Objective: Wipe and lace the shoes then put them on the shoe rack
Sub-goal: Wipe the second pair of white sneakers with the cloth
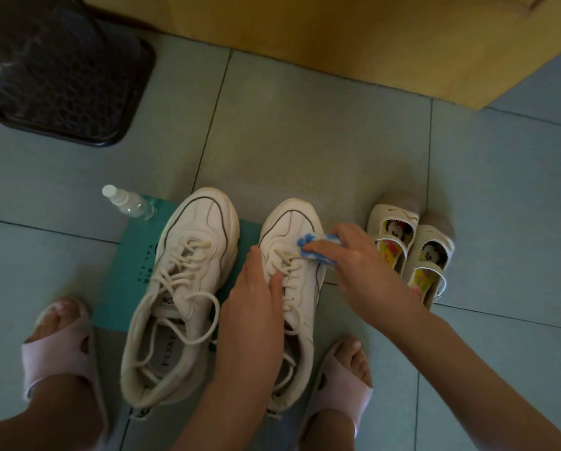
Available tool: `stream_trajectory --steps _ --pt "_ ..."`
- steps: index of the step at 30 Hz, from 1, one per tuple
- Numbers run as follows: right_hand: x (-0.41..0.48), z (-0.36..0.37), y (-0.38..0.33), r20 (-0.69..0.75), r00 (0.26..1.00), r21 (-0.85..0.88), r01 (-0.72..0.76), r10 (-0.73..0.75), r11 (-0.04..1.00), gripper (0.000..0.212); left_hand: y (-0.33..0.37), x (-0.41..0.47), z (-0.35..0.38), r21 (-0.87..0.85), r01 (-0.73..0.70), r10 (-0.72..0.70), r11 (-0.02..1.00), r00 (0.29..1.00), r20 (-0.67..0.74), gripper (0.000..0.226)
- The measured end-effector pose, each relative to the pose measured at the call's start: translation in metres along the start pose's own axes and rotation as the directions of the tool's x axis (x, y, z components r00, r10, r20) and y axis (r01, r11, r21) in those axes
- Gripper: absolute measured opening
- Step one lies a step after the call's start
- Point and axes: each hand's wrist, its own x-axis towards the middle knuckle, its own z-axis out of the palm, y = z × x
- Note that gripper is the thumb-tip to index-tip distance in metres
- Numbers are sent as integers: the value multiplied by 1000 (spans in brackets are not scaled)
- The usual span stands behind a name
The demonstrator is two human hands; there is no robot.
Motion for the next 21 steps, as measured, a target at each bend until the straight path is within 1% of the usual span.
stream_trajectory --steps 2,4,5,7,9,10,12,14,16,18,20,21 --pt "-2 -5 6 49 999 -39 -6 8 999 47 1 -1 -2 13 1 -1 1000 1000 5 53" --pt "-6 -8 11 93 996 -41 -8 12 999 52 2 -1 -2 27 4 -4 1000 1000 8 53" --pt "-7 -11 10 101 995 -10 -22 22 1000 48 2 -1 -2 34 7 -7 999 1000 9 53" --pt "-6 -17 6 58 997 99 -52 46 994 31 3 -2 -2 44 11 -11 999 1000 10 53" --pt "5 -17 0 11 999 186 -54 52 981 36 3 -2 -2 43 14 -15 999 1000 8 53" --pt "13 -14 -4 8 999 205 -34 33 978 36 3 -2 -1 37 13 -13 999 1000 7 53" --pt "26 -3 -11 19 997 185 77 -81 980 38 2 -2 -1 28 5 -5 1000 1000 5 53" --pt "32 5 -12 45 982 100 177 -182 979 38 2 -1 -2 32 -2 2 999 1000 6 53" --pt "34 8 -1 61 973 16 224 -225 974 33 1 -1 -1 52 2 -3 999 1000 15 53" --pt "36 6 13 37 966 -27 257 -256 966 31 2 -1 -1 75 1 -3 997 1000 22 54" --pt "39 3 18 5 963 -24 269 -269 963 33 2 -2 -1 77 -4 3 997 1000 18 54" --pt "38 4 15 3 965 14 262 -262 965 33 2 -2 -1 67 -2 1 998 1000 15 54"
